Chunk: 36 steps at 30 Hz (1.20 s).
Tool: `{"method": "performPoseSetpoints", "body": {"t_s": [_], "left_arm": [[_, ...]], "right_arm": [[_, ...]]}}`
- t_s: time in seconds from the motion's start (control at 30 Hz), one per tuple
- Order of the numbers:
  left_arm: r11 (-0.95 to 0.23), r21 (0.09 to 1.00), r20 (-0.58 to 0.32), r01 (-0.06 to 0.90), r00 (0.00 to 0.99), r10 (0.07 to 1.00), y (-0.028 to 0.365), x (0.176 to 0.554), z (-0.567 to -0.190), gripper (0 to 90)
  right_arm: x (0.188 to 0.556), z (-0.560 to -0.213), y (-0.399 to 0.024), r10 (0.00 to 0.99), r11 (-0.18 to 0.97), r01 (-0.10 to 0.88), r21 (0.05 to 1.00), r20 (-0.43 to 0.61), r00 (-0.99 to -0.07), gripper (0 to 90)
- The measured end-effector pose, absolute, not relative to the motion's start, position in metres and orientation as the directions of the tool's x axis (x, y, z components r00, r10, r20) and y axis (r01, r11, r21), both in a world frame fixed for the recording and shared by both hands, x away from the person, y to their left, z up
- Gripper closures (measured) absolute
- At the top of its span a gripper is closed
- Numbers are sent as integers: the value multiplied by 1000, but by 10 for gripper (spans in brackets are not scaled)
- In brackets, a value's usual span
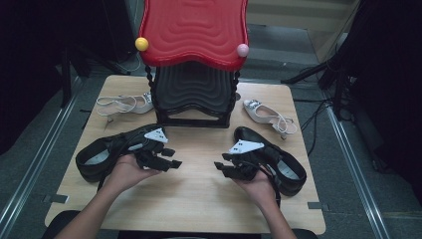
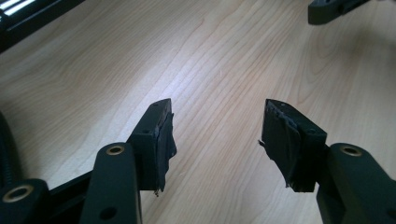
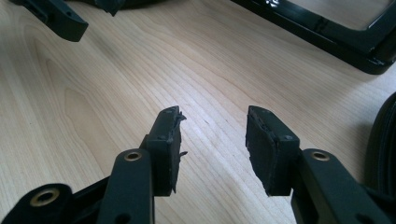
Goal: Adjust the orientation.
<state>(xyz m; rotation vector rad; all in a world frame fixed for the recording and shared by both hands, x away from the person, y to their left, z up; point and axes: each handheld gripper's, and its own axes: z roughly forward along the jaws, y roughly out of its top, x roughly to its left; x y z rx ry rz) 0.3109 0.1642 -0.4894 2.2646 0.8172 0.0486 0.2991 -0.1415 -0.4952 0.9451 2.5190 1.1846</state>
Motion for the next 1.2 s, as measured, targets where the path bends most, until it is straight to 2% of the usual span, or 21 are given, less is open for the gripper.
{"method": "performPoseSetpoints", "body": {"t_s": [0.13,0.17,0.23,0.33,0.57,0.77,0.93,1.2], "left_arm": [[-596,625,-129,504,820,558,163,309,-492,457],[-622,633,-90,461,842,532,164,307,-496,487],[-621,640,-85,453,845,528,165,306,-498,509],[-596,627,-148,501,828,541,168,309,-498,529],[-567,636,-199,524,821,535,174,309,-490,528],[-581,628,-165,517,819,550,181,306,-483,524],[-566,633,-171,529,808,564,189,305,-477,518],[-532,661,-165,529,794,585,207,299,-470,528]], "right_arm": [[299,-493,-140,612,472,474,743,110,-783,615],[297,-491,-137,602,493,479,726,113,-790,622],[297,-490,-136,599,500,476,723,108,-793,626],[295,-489,-133,593,497,495,713,138,-793,635],[296,-493,-134,589,509,487,710,125,-799,617],[295,-495,-138,576,496,455,740,112,-810,616],[298,-493,-139,582,472,480,739,148,-799,610],[302,-491,-134,573,505,476,720,133,-809,581]]}}
